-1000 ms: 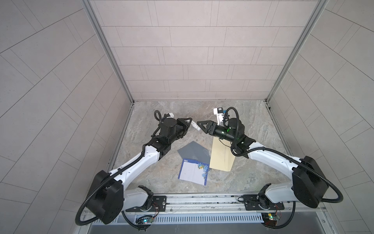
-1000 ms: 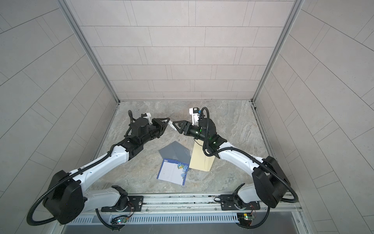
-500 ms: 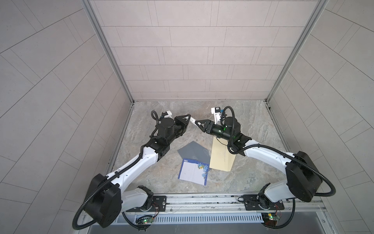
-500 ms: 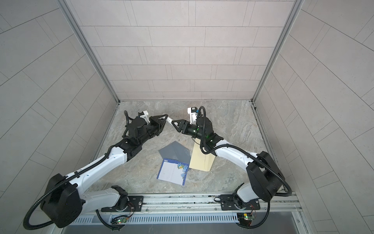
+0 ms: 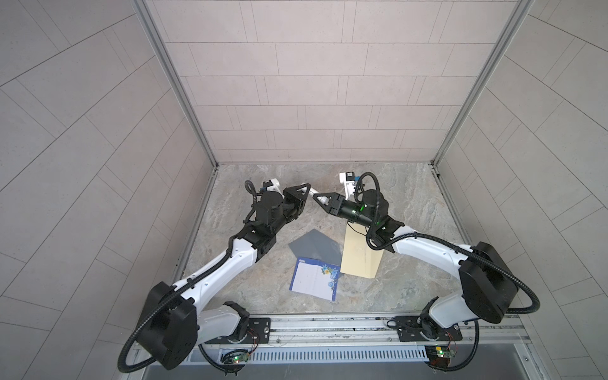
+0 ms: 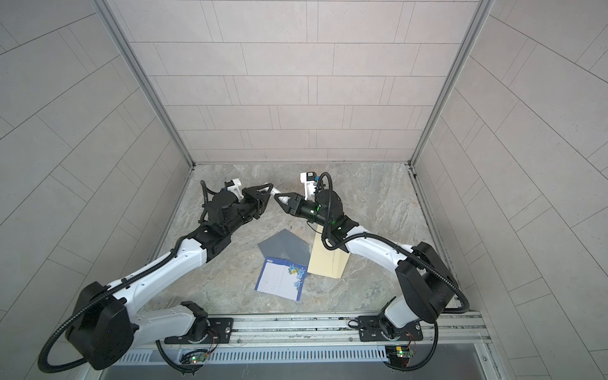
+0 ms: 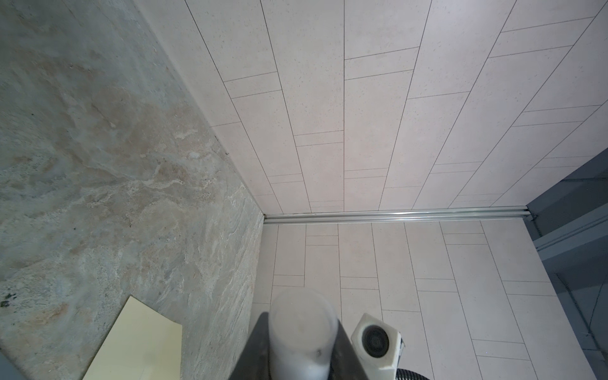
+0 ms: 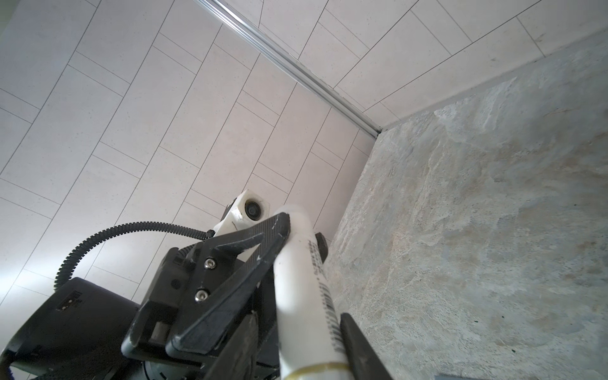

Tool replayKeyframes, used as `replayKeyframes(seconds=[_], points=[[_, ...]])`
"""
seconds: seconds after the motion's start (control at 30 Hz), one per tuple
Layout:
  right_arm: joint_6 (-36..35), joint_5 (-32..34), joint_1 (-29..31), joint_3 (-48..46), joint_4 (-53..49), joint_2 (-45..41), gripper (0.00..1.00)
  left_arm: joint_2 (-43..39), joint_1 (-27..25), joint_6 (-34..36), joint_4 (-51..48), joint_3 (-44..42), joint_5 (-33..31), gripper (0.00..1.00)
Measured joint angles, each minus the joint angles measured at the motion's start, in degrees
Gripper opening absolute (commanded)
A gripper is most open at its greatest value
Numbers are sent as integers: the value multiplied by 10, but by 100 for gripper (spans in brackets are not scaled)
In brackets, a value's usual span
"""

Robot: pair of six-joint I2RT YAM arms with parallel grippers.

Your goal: Place the letter into the envelope and seal it

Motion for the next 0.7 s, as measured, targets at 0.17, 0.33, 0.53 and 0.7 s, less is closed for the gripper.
replayKeyframes(seconds=[0.17, 0.33, 0.53, 0.7], points=[[2, -5, 0, 8, 6, 14, 14, 0, 2, -10, 3, -3, 0, 0], [-9, -7, 1, 21, -15, 16, 0, 0, 5, -14, 3, -4, 0, 30], [-54, -34, -2, 61, -104, 13, 0, -16, 26, 2, -12, -12, 17, 67], [-101, -92, -17, 78, -203, -15, 0, -38, 78, 28, -39, -12, 54, 69]])
